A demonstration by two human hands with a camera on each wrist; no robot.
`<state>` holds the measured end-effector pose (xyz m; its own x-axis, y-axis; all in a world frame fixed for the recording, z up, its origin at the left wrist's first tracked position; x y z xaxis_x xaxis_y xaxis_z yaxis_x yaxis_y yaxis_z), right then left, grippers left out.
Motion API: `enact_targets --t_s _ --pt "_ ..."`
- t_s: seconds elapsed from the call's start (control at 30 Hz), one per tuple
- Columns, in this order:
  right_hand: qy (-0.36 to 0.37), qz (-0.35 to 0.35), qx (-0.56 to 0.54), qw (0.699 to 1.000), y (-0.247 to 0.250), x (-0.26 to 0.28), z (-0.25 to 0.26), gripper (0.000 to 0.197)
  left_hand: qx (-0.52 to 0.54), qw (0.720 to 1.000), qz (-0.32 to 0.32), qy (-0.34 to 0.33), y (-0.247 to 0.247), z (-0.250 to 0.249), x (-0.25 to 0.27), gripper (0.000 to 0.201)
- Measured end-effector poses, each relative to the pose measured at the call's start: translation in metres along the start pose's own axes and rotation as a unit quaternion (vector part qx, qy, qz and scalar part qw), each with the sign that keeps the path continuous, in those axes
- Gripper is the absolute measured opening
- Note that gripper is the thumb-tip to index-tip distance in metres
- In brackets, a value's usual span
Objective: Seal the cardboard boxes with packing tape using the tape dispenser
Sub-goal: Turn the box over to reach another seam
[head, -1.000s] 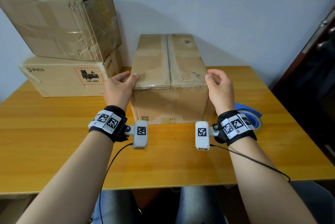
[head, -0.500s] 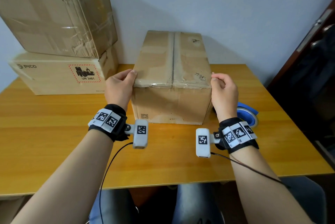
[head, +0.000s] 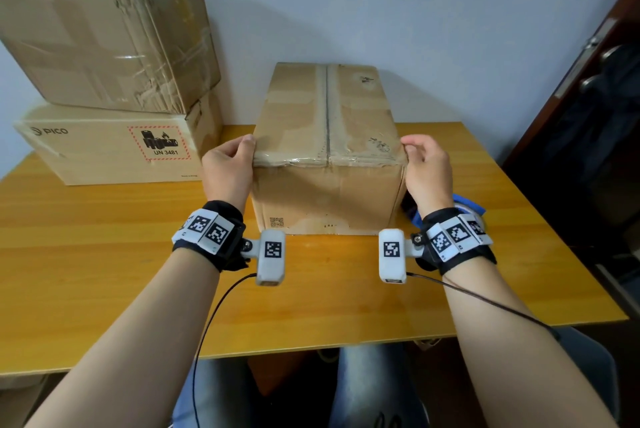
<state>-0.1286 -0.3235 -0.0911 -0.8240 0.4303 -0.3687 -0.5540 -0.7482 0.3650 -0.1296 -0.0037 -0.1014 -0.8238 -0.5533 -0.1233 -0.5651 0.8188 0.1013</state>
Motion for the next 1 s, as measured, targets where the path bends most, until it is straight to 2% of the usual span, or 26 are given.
enact_targets --t_s 0.1,0.17,0.23,0.27,0.3,0.37,0.43,0.57,0.67,0.83,0.93,1.0 --pt "0.025 -0.016 0.054 0.998 0.014 -0.003 0.014 0.035 -0.057 0.996 0.039 -0.049 -0.001 -0.006 0.006 0.072" --pt "0.098 0.001 0.082 0.992 0.012 0.004 0.034 0.033 -0.09 0.987 0.053 -0.123 -0.003 -0.015 0.015 0.081" --pt "0.175 0.08 0.112 0.975 -0.002 0.014 0.053 0.025 -0.159 0.959 0.069 -0.226 -0.012 -0.029 0.026 0.068" --pt "0.192 0.122 0.13 0.965 -0.008 0.017 0.057 0.022 -0.192 0.94 0.084 -0.269 -0.018 -0.036 0.032 0.058" --pt "0.196 0.152 0.146 0.958 -0.013 0.019 0.06 0.022 -0.215 0.923 0.102 -0.302 -0.025 -0.041 0.038 0.05" --pt "0.182 0.179 0.161 0.954 -0.016 0.02 0.059 0.029 -0.241 0.898 0.127 -0.344 -0.037 -0.047 0.049 0.047" --pt "0.166 0.183 0.151 0.957 -0.016 0.02 0.057 0.037 -0.257 0.892 0.132 -0.348 -0.047 -0.044 0.054 0.043" --pt "0.163 0.177 0.151 0.959 -0.018 0.021 0.053 0.04 -0.26 0.9 0.094 -0.336 -0.052 -0.039 0.057 0.032" --pt "0.153 0.173 0.159 0.96 -0.019 0.02 0.049 0.04 -0.271 0.904 0.072 -0.322 -0.049 -0.038 0.056 0.034" --pt "0.158 0.167 0.171 0.958 -0.021 0.017 0.046 0.043 -0.247 0.913 0.112 -0.305 -0.038 -0.032 0.039 0.04" --pt "0.15 0.169 0.175 0.958 -0.024 0.014 0.046 0.043 -0.189 0.93 0.135 -0.284 -0.031 -0.03 0.029 0.043" --pt "0.147 0.166 0.178 0.959 -0.026 0.013 0.047 0.043 -0.155 0.95 0.132 -0.238 -0.025 -0.023 0.021 0.052"
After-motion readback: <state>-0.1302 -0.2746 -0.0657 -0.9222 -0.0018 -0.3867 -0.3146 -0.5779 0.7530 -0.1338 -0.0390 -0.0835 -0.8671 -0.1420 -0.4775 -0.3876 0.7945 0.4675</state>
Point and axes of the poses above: each hand's wrist, its own x-axis away from the middle knuckle, its own y-axis out of the back of the hand, z = x × y, the point moved 4 cm from there along -x, towards the middle knuckle, and after that the axes turned 5 degrees about -z, right-handed, at the moved point
